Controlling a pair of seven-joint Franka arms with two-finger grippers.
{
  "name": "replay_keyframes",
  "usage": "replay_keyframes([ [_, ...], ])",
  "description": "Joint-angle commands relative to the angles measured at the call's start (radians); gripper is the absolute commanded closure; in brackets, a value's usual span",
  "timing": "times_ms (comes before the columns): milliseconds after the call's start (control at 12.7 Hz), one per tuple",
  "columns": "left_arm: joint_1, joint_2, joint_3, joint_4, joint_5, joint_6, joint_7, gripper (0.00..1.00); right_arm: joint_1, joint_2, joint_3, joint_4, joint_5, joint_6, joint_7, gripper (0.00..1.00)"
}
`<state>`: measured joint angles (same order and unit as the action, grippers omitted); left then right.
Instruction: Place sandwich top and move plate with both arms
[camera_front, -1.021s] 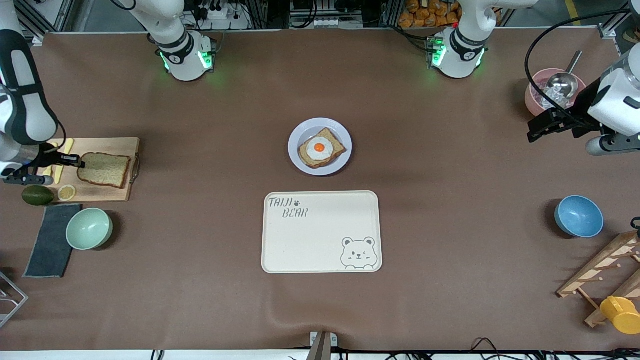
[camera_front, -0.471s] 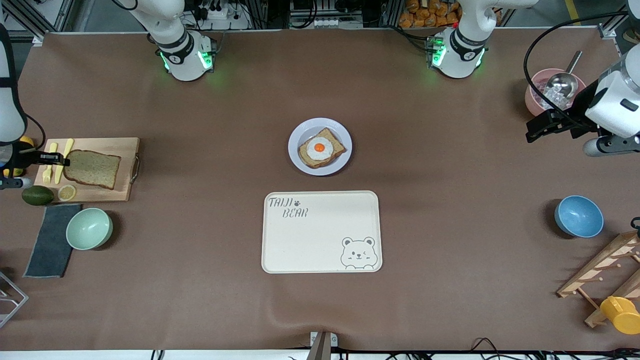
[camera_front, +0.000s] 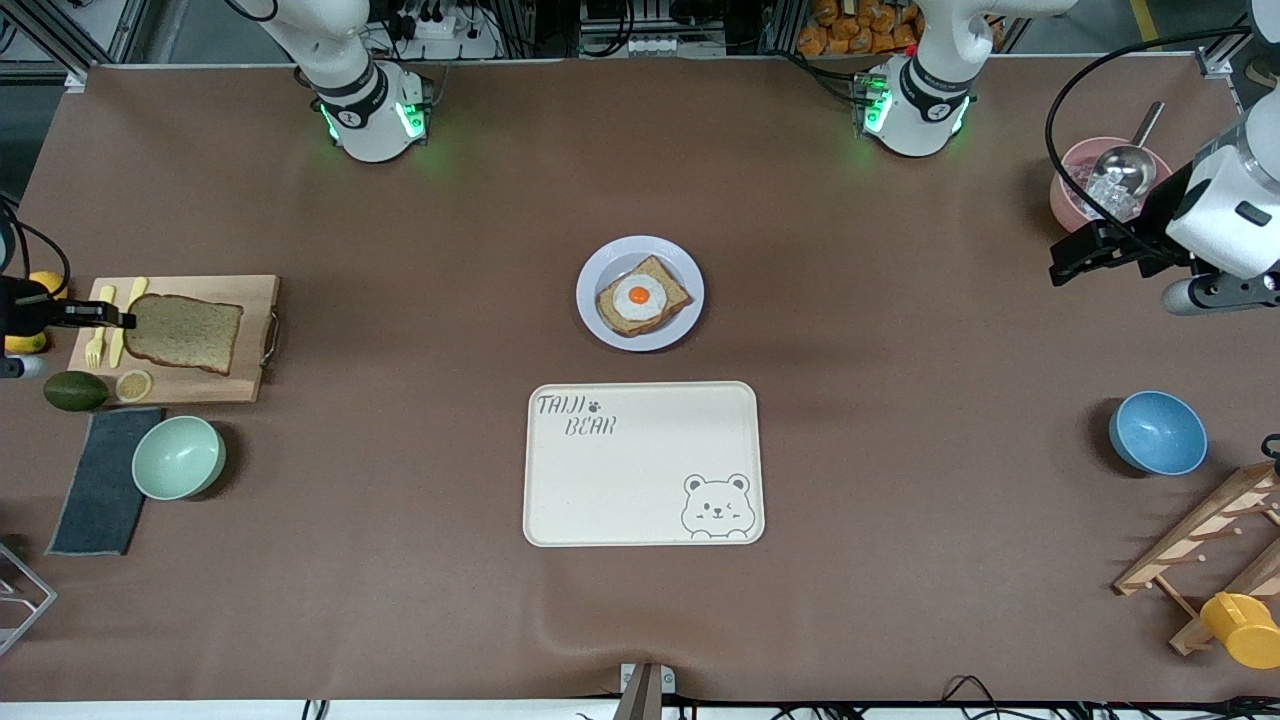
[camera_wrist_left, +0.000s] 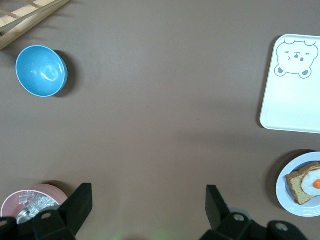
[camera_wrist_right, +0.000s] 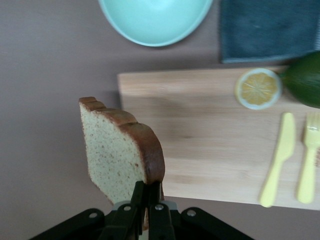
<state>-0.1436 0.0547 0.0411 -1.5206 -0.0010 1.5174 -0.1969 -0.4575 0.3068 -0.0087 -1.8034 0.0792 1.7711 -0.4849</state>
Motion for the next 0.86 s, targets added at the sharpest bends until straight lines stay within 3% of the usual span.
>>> replay_keyframes([
  [0, 0.004, -0.007, 0.000, -0.019, -0.046, 0.020, -0.004, 0.00, 0.060, -0.008, -0.004, 0.029, 0.071, -0.079, -0.030, 1.00],
  [236, 0.009, -0.007, 0.002, -0.032, -0.062, 0.027, -0.007, 0.00, 0.169, -0.005, -0.004, 0.035, 0.140, -0.102, -0.047, 1.00],
  [785, 0.010, -0.009, 0.002, -0.058, -0.062, 0.030, -0.009, 0.00, 0.440, 0.053, -0.005, 0.021, 0.433, -0.102, -0.029, 1.00],
])
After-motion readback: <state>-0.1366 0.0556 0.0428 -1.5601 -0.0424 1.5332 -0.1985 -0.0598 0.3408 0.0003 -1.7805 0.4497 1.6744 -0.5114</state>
